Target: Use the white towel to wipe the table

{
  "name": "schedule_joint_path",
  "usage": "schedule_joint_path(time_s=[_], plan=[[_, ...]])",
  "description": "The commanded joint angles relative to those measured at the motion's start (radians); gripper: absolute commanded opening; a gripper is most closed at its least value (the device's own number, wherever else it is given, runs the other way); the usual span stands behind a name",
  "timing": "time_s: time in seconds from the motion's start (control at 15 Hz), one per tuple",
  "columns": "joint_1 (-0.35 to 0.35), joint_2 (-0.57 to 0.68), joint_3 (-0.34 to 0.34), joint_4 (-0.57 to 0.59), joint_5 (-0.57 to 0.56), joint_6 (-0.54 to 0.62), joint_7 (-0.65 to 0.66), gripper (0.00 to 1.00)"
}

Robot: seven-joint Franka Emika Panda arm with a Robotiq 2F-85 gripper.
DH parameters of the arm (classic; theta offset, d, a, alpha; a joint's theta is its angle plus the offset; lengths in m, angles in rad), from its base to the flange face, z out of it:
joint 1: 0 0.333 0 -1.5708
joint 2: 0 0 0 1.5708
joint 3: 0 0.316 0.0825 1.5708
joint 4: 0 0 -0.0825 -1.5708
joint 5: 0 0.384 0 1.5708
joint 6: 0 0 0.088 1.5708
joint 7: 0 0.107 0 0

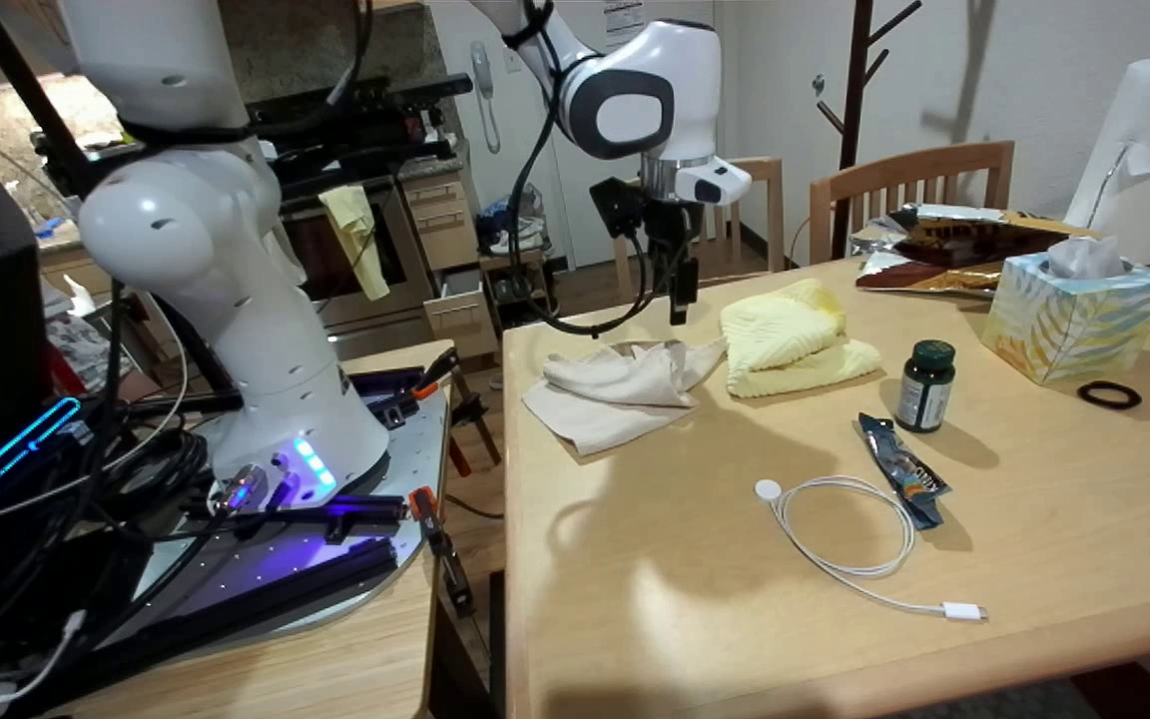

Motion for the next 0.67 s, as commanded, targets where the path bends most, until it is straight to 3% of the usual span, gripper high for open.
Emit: schedule_joint_path(time_s=[0.0,0.27,0.6], plan=[[-0.013,0.052,0.002,0.027,0.058,-0.057,-0.021,1.00],[-0.013,0.080,0.003,0.011,0.071,-0.090,-0.027,1.00],[0.000,0.119,0.008,-0.003,0.060,-0.047,-0.019,1.00]])
